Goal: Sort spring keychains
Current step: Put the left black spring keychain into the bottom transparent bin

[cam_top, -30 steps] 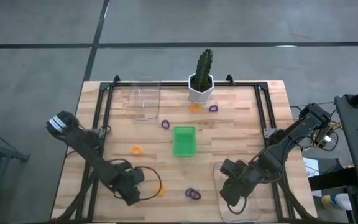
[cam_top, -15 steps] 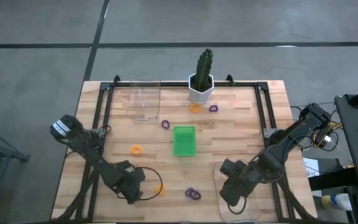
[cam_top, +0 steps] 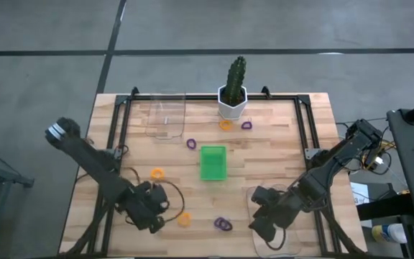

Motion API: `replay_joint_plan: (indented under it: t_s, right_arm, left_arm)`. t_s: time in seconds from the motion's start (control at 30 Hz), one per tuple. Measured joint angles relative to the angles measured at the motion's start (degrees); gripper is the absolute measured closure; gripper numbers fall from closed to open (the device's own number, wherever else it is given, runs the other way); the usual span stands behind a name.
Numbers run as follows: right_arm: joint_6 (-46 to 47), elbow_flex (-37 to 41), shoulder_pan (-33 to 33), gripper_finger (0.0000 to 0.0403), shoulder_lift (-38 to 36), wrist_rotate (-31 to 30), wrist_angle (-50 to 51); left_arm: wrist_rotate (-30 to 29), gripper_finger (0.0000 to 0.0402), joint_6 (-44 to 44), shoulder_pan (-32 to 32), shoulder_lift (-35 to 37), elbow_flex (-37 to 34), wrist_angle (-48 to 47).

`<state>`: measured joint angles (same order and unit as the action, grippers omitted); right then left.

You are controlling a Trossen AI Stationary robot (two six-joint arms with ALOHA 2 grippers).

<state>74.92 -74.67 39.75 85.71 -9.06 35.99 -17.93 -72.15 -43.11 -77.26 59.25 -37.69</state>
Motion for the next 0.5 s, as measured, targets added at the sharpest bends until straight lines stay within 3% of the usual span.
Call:
replay_joint_plan:
  t_s: [0.2,0.5]
  right_arm:
    - [-13.19,0.0,0.0,0.0177,0.02,-7.19,-13.33]
    - [-39.52,0.0,-0.49,0.0179,0.0,-24.57,-36.95]
  left_arm:
    - [-12.59,0.0401,6.08,-0.02,9.97,1.72,12.53]
    - [-11.6,0.0401,22.14,0.37,12.84,1.35,41.86]
